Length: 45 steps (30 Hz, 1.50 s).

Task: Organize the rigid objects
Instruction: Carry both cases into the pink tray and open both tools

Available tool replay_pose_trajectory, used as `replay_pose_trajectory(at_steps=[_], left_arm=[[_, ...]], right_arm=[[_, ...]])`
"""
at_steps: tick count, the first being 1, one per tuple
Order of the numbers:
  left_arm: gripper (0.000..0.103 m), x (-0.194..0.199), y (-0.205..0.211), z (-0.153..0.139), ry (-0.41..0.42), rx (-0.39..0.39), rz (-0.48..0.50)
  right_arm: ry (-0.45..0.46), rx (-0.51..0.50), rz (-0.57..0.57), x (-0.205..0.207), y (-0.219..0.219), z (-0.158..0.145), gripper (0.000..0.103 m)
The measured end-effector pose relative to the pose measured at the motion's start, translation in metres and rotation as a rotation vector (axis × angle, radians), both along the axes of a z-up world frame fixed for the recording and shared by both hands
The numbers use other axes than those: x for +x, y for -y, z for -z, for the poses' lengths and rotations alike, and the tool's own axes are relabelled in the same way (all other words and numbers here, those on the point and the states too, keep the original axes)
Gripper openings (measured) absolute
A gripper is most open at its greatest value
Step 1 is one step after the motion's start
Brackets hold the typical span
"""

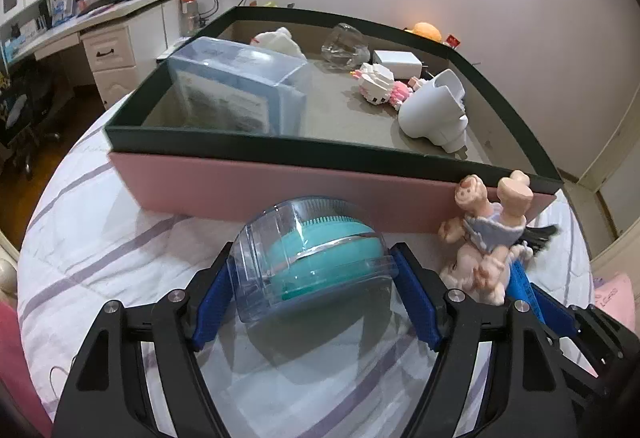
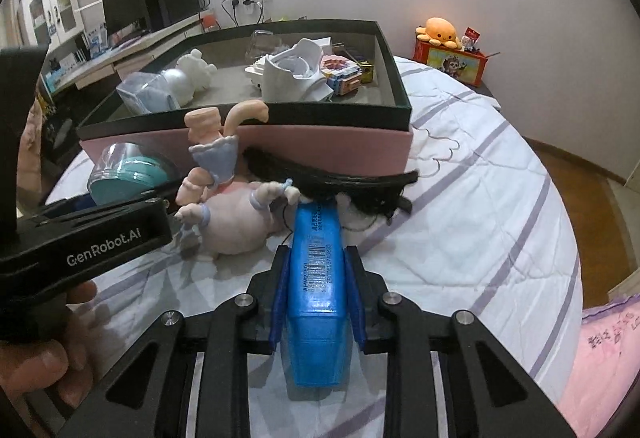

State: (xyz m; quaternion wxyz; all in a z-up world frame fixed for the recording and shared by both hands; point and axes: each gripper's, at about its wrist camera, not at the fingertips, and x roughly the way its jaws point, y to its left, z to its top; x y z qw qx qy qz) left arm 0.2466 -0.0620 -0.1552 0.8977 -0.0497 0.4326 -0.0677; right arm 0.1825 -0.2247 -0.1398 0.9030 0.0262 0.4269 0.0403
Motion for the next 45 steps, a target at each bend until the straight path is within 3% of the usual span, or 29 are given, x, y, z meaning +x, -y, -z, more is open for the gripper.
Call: replay_pose_trajectory(at_steps=[10,26,37,45], left_arm=[[0.076,-0.038,-0.021,-0.015,0.02,0.01,-0.001],[0.076,-0.065,-0.042,-0.073,0.134,0.018,0.004],[0.076,-0.018,-0.02,-0.122,0.239,0.015,0.057],[0.076,0.051,0.014,-0.106,0.198,0.024,0.094]], right_arm=[[0.012,0.133,0.01,-0.028,0.017,-0.015,0.026],[0.13,0.146,-0.053,-0.044,-0.005,-0.071,0.026],[0.202,0.126,-0.078,0.027,0.0,-0.115,0.026],[0.122,0.142,-0.042,0.096,0.017,-0.094,0.026]])
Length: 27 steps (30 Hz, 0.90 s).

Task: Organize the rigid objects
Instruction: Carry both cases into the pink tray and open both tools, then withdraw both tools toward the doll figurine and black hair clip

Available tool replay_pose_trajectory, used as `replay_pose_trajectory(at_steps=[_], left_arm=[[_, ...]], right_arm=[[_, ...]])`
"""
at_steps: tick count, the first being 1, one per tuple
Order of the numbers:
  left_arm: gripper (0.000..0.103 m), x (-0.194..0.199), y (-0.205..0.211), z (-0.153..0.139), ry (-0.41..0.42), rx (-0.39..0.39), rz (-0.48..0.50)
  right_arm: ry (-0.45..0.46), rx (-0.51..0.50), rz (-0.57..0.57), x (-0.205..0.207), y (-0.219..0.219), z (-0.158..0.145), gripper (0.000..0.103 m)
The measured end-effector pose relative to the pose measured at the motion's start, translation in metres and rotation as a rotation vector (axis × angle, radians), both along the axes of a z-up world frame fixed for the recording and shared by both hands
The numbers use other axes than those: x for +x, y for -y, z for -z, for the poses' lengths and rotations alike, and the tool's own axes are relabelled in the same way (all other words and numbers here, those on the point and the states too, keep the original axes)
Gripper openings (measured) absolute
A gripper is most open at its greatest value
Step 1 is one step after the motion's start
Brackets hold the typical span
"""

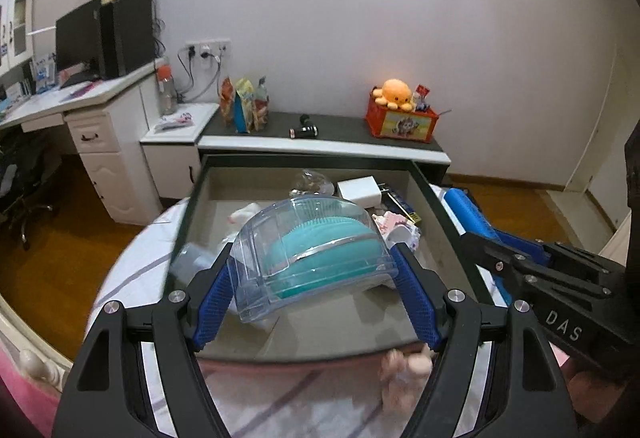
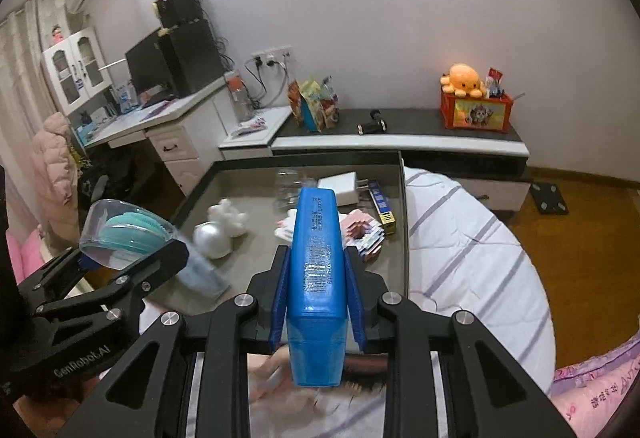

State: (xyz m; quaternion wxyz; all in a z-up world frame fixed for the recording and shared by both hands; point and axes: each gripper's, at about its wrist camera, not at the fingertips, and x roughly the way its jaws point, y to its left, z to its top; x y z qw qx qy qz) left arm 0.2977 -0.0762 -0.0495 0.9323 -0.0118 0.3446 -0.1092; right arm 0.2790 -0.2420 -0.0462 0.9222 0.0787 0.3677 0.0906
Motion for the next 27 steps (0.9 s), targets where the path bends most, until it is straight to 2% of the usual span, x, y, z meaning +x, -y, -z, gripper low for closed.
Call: replay_pose_trajectory(at_steps=[5,13,15,17,20,22,24,25,27], left_arm=[[0.076,0.03,0.012,0.026,-0.049,0.013,0.007],[0.077,0.043,0.02,0.049,-0.092,0.059,0.007],[0.08,0.042,0.02,0.049,-0.085,0.055,0.008],[0.091,0.037,0.018,0.045,-0.066,0.046,0.005],[0.096,0.028,0.012,0.035,-0.028,0.043,-0.005],[0.097,0.022,0.008,0.029,-0.009,0.046,-0.02],[0.098,0.016,-0.001,0.023,-0.001,0.034,-0.037],[0.1,0.011,-0.006,0.02,0.006,0.024,-0.046],[0.103,-0.001,-0.015,0.013,0.027,0.022,-0.069]], right_arm=[[-0.048,-0.002,0.01,0.022,0.008,0.022,0.027],[-0.082,-0.038,0.003,0.033,0.01,0.042,0.027],[-0.085,-0.041,0.0,0.033,0.009,0.044,0.027],[-0.092,-0.038,0.0,0.033,0.008,0.046,0.027],[-0.096,-0.032,-0.001,0.03,0.008,0.047,0.031],[-0.1,-0.027,-0.005,0.028,0.007,0.047,0.045],[-0.097,-0.009,-0.018,0.025,0.005,0.046,0.055],[-0.092,-0.012,-0.024,0.022,0.002,0.045,0.071],[-0.08,-0.001,-0.038,0.017,-0.003,0.041,0.09]])
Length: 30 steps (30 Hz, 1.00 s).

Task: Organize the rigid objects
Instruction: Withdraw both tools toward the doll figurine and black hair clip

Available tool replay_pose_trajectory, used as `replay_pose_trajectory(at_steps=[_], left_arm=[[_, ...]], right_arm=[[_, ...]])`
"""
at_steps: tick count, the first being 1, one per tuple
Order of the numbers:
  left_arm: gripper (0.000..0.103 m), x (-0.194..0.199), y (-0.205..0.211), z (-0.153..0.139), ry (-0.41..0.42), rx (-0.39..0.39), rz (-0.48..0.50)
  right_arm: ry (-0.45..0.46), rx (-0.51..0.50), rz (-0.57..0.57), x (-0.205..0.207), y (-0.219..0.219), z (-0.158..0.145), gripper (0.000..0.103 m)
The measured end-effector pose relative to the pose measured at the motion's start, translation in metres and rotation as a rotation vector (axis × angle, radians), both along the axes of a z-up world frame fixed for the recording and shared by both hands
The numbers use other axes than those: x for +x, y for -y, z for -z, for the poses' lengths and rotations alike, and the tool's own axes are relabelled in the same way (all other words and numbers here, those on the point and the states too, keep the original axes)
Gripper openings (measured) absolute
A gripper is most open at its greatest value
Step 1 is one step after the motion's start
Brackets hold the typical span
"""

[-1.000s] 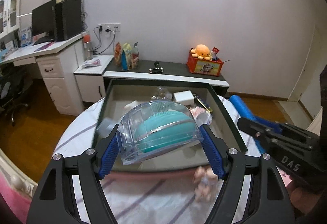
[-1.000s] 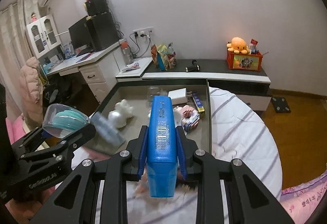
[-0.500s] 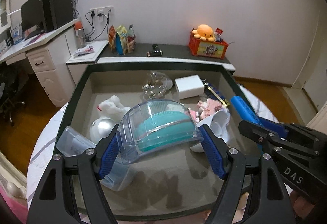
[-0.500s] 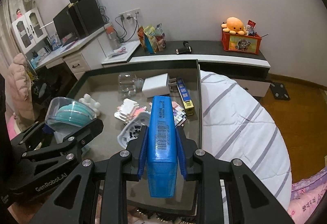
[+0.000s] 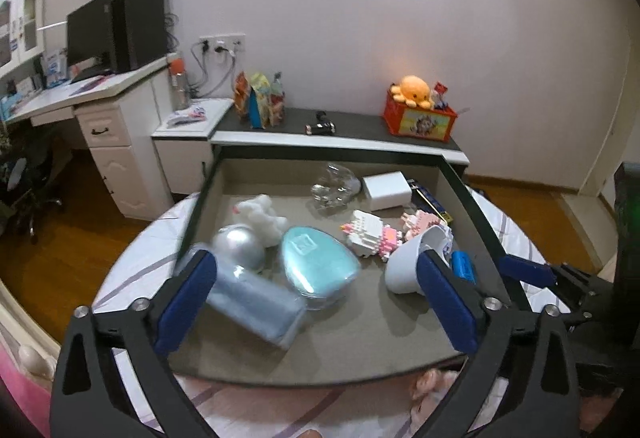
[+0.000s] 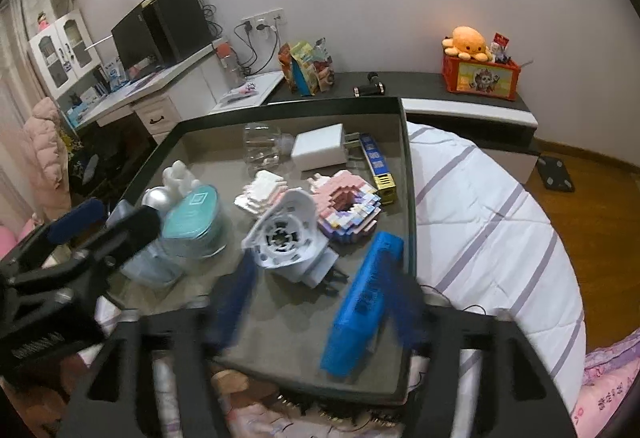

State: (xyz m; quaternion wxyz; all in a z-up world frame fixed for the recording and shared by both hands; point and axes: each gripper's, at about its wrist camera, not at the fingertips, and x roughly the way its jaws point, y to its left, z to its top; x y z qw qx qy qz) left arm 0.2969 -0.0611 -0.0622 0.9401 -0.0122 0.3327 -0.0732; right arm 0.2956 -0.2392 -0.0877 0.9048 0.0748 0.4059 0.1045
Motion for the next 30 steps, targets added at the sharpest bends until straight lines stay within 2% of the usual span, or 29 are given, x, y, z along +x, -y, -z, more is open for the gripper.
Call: replay_pose_trajectory(at_steps=[2,5,18,25,30], left_arm=[[0.103,-0.01,-0.007,-0.005,0.016,0.002,-0.012],[0.103,-0.026,-0.016,-0.012,0.031,0.004,-0.025],[0.103,-0.11,-0.047,-0.04,0.074,-0.002,-0.05],[0.103,-0.152,-0.063,-0.038,0.064,-0.014,-0.068],[0.103,-0.179,-0.073,-0.027,0.031,-0.033,-0.09]], right_arm=[[0.008,0.001,-0.002,-0.007,-0.006,-0.003,0.103],[0.03,-0.022,0.016,-0.02,-0.013,-0.011,0.103],[0.125,-0.01,0.092,-0.1,-0.015,-0.045,0.103],[0.176,0.002,0.14,-0.161,-0.006,-0.059,0.103],[0.178,0.035,0.186,-0.201,0.005,-0.056,0.103]])
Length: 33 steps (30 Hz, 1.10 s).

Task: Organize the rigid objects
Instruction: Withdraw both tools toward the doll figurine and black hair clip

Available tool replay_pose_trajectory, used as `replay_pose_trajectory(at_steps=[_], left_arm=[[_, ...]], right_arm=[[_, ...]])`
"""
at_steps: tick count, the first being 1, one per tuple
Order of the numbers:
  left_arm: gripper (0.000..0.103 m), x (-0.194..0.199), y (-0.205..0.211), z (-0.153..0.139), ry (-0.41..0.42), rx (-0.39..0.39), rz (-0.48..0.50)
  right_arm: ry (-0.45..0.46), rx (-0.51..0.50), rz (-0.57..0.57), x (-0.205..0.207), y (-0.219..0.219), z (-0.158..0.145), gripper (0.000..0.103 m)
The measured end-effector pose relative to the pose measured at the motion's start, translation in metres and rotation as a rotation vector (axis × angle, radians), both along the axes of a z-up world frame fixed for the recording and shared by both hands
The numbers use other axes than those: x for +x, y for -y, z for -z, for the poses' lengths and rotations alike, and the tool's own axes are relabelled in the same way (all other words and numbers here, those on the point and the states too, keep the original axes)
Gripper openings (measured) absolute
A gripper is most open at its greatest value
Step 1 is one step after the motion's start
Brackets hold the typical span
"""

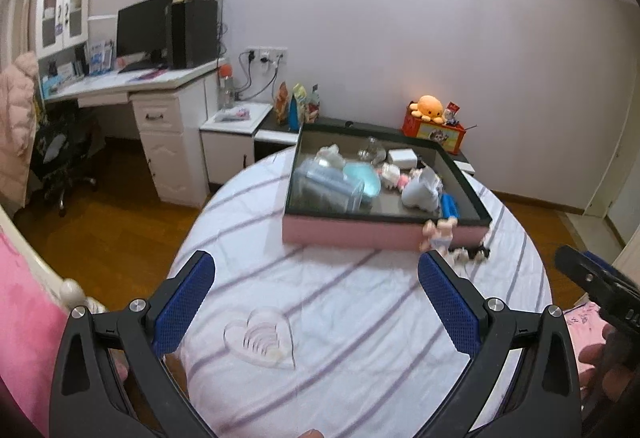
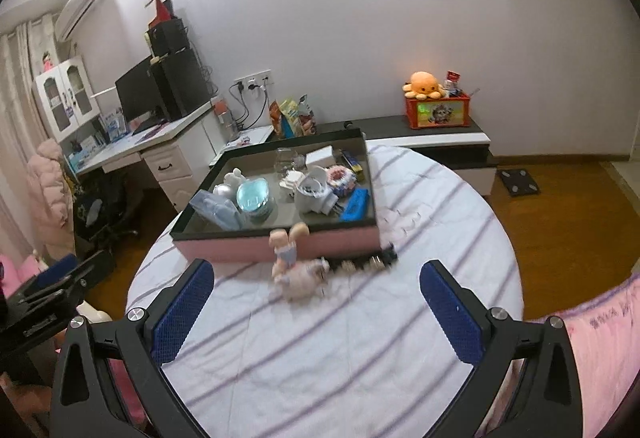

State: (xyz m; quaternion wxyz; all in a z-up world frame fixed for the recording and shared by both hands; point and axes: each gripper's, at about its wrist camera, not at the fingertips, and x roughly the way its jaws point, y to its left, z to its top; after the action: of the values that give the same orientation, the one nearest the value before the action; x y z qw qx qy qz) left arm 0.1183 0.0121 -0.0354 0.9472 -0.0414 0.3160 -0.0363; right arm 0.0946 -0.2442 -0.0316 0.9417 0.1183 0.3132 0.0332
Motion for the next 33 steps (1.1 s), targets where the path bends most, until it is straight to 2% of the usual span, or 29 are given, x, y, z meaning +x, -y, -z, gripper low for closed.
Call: replay_pose_trajectory(at_steps=[6,14,23,33], left_arm=[[0.103,-0.029,-0.003,0.016,-0.044,-0.011,-0.007],[0.103,-0.048,0.004,0.02,-0.058,0.02,-0.004],[0.103,-0.056,0.008,0.013,-0.045,0.023,0.01],[0.103,-0.048,0.016,0.02,-0.065,0.018,0.024]], right_arm=[[-0.016,0.004,0.01,-0.036,0.002,0.011,0.103],[-0.023,0.021,-0.004,-0.054,0.001,0.019,0.103],[-0.016,0.017,-0.01,-0.058,-0.002,0.016,0.103],[-0.041,0.006,0.006,-0.052,0.005,0.024,0.103]])
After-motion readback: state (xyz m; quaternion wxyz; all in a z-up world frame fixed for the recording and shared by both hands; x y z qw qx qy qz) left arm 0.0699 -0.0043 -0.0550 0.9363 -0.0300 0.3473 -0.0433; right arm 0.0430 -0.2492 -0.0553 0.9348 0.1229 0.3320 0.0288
